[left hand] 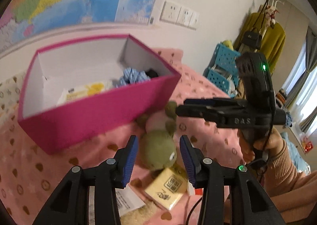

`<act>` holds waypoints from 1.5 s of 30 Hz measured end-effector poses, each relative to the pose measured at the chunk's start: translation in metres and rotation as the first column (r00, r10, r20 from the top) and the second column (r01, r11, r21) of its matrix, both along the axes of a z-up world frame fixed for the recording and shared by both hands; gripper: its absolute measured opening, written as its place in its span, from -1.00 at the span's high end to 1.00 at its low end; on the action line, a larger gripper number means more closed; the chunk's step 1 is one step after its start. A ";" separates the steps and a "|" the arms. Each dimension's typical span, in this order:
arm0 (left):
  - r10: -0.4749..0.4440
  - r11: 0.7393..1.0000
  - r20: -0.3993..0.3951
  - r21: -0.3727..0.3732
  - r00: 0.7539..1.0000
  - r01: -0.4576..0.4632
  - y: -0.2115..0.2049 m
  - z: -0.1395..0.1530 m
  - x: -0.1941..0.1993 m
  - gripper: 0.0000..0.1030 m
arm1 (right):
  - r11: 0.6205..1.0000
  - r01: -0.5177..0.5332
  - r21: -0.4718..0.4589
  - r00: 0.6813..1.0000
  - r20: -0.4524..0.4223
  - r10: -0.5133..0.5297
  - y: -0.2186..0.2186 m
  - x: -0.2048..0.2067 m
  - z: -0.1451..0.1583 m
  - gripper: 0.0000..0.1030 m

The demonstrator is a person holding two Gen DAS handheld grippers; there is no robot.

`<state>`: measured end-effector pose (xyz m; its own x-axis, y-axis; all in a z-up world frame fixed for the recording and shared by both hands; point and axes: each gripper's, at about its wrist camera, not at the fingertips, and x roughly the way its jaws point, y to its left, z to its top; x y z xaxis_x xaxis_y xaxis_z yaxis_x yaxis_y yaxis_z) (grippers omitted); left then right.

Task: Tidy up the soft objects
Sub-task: 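Grasp the green plush turtle with the right gripper and lift it, then lower the green plush turtle into the pink box and open the right gripper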

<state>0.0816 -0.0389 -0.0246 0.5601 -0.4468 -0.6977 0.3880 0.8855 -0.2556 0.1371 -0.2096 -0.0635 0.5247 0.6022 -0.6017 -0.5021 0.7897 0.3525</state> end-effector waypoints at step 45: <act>0.102 0.994 0.104 -0.056 0.989 -0.096 0.041 0.066 0.039 0.33 | 0.998 -0.009 0.069 0.933 0.359 -0.017 0.039 -0.004 0.122 0.47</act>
